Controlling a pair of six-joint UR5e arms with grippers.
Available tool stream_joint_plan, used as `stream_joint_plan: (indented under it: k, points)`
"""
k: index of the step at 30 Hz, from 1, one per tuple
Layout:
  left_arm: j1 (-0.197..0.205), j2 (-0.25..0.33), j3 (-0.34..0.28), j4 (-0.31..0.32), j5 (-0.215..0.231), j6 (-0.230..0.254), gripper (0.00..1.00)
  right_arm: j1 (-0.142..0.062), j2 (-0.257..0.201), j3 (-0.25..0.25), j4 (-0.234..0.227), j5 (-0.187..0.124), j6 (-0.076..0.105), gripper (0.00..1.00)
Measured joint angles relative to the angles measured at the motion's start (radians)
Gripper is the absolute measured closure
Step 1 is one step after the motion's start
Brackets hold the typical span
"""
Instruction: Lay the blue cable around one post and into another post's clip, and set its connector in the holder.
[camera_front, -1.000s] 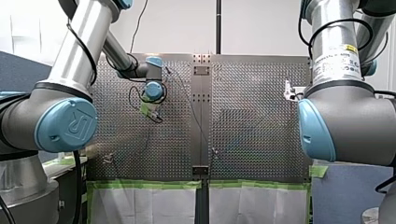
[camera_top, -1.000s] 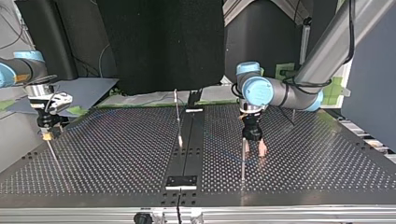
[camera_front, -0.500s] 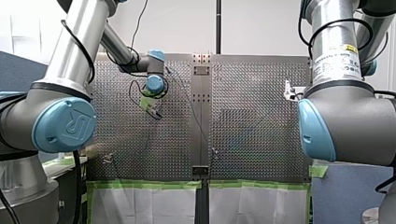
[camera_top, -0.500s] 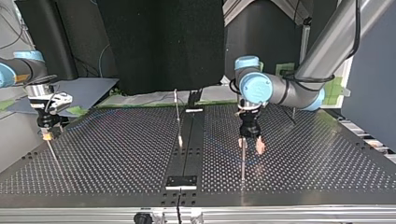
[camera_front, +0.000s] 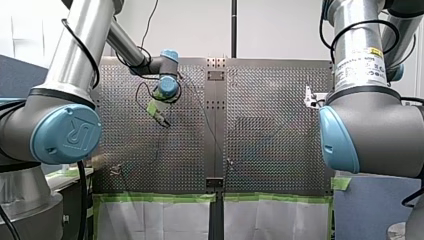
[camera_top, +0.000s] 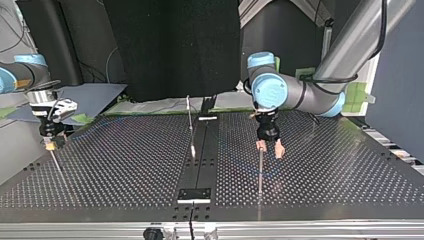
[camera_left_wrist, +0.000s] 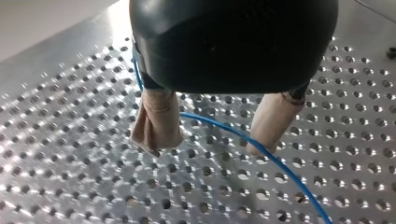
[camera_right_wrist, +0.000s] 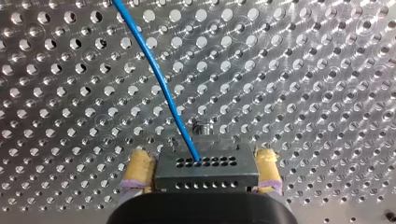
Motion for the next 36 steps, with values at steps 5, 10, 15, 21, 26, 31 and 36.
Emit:
stream_joint_plan:
  k: [5,10,15,21,26,31,36]
  points:
    - [-0.003,0.04,-0.026,-0.006,-0.016,0.039,0.0,0.0,0.0,0.0,0.001,0.0,0.0,0.08]
    - [-0.011,0.081,-0.04,-0.025,-0.016,0.08,0.0,-0.001,0.0,0.0,0.002,0.0,0.0,0.08]
    - [-0.026,0.122,-0.043,-0.062,-0.009,0.12,0.0,-0.001,0.0,0.0,0.003,0.0,0.0,0.08]
    - [-0.037,0.17,-0.043,-0.109,-0.006,0.169,0.0,-0.001,0.0,0.0,0.004,0.0,0.0,0.08]
    - [-0.035,0.215,-0.044,-0.15,0.01,0.214,0.0,0.0,0.0,0.0,0.004,0.0,0.0,0.08]
    - [-0.037,0.254,-0.044,-0.188,0.043,0.252,0.0,0.001,0.0,0.0,0.004,0.0,0.0,0.08]
    - [-0.043,0.279,-0.043,-0.23,0.083,0.294,0.0,0.002,0.0,0.0,0.005,0.0,0.0,0.08]
